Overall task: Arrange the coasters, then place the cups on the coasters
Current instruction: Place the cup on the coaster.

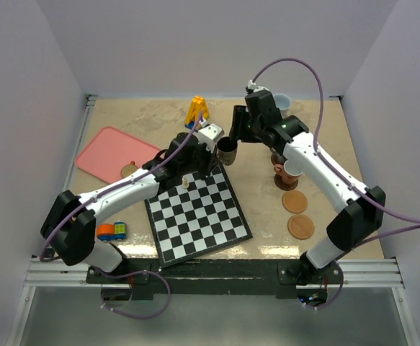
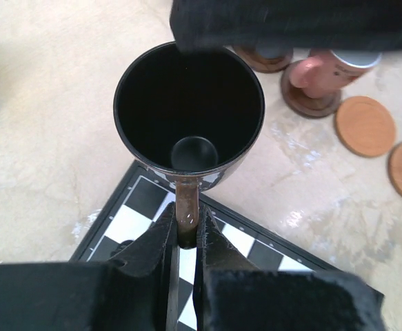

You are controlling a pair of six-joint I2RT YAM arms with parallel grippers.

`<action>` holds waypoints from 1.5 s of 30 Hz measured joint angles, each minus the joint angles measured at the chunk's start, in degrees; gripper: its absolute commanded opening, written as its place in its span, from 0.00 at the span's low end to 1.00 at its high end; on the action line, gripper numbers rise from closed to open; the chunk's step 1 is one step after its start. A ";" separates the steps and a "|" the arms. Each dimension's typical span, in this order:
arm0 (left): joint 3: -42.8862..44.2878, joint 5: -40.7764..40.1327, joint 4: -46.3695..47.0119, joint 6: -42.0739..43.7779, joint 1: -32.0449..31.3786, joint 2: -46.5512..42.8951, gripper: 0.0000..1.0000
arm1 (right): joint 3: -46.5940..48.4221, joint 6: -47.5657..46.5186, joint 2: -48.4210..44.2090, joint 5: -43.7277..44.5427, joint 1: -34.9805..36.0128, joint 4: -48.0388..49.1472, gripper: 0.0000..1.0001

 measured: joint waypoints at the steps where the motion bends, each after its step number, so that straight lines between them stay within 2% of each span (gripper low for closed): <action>1: -0.63 1.05 0.13 0.00 -0.02 -0.85 0.00 | -0.22 -1.11 -1.01 -0.87 -0.33 0.17 0.56; 6: -2.60 8.31 0.24 1.14 0.02 -4.07 0.00 | -4.35 -8.04 -9.31 -6.91 -3.61 2.56 0.54; 10: -5.05 14.86 2.36 2.32 0.02 -5.05 0.00 | -7.76 -14.34 -14.99 -13.73 -11.23 4.11 0.54; 13: -9.33 20.15 5.97 3.19 -0.11 -5.33 0.00 | -10.16 -18.21 -17.53 -15.39 -15.67 5.38 0.59; 16: -10.38 23.74 6.38 4.39 -0.81 -3.87 0.00 | -14.21 -20.46 -21.31 -16.13 -15.93 6.69 0.62; 19: -10.34 26.62 6.71 6.16 -1.90 -2.71 0.00 | -16.59 -22.64 -25.62 -17.94 -15.41 6.69 0.71; 22: -8.33 29.35 3.19 9.09 -2.49 -2.49 0.00 | -17.27 -24.30 -30.05 -21.81 -15.37 6.78 0.73; 23: -7.58 29.88 2.23 10.12 -2.56 -2.51 0.00 | -17.29 -24.74 -31.67 -23.32 -15.37 6.69 0.72; 26: -5.55 30.23 -0.09 14.21 -2.62 -2.75 0.00 | -17.29 -25.29 -34.34 -28.00 -15.37 6.23 0.56; 30: -5.18 30.84 -1.38 18.34 -2.60 -3.06 0.00 | -18.53 -25.29 -33.46 -33.90 -15.30 4.50 0.53; 36: -4.85 33.44 0.81 20.52 -2.73 -0.04 0.00 | -24.72 -21.03 -34.27 -30.75 -15.28 -0.04 0.57; 45: 1.46 37.83 10.08 19.93 -5.11 13.35 0.00 | -24.85 -16.85 -42.42 -24.35 -15.28 1.40 0.60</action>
